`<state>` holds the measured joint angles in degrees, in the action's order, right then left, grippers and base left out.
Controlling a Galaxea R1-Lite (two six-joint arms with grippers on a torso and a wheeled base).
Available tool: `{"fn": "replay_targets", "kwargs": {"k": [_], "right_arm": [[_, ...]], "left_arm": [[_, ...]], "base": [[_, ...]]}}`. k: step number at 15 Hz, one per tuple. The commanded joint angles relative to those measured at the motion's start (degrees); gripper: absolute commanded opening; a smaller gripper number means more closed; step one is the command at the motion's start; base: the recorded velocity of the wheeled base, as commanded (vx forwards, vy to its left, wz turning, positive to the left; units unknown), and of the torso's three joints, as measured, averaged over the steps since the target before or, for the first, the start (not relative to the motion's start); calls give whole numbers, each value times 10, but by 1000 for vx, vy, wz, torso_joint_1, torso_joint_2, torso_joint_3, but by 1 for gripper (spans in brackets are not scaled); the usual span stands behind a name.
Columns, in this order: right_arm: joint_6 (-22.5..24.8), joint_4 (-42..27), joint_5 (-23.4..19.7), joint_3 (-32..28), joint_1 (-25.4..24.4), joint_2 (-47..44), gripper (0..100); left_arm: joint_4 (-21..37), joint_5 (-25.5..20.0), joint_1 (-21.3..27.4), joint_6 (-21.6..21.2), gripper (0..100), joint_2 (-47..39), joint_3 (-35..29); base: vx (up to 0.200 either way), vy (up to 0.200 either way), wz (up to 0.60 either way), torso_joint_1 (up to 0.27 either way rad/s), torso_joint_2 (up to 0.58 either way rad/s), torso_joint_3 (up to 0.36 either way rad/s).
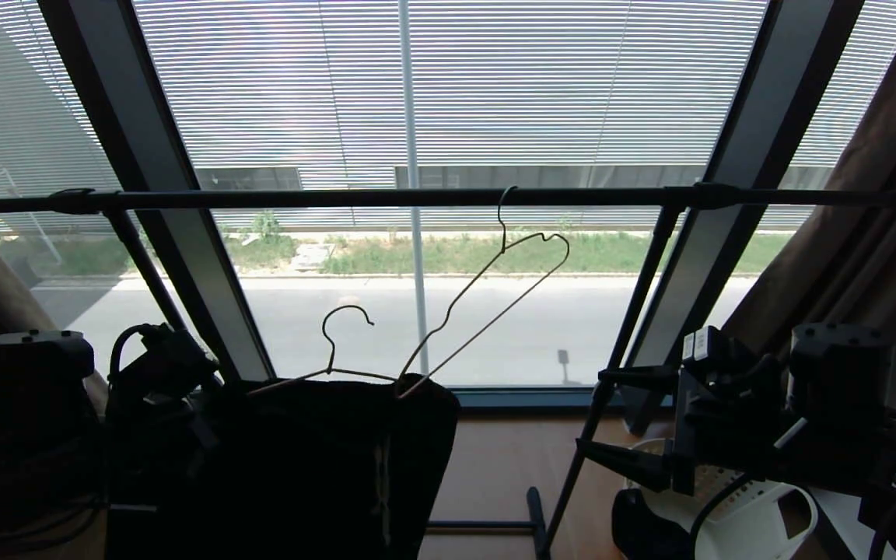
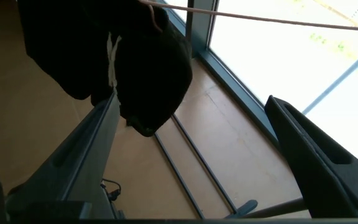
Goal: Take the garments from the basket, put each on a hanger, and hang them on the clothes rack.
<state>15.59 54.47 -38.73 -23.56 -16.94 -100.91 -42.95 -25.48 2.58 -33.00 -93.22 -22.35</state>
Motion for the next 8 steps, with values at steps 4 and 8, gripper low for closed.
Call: {"fn": "replay_targets", "kwargs": {"k": [4,8], "right_arm": [[1,0,0,0,0,-1,100],[1,0,0,0,0,-2,100]], "left_arm": [[-142,94,48,74,0,-82,-11],[-159,108,64,125,0,-78,-28]], "base": [[0,0,0,0,0,0],[0,0,0,0,0,0]]}}
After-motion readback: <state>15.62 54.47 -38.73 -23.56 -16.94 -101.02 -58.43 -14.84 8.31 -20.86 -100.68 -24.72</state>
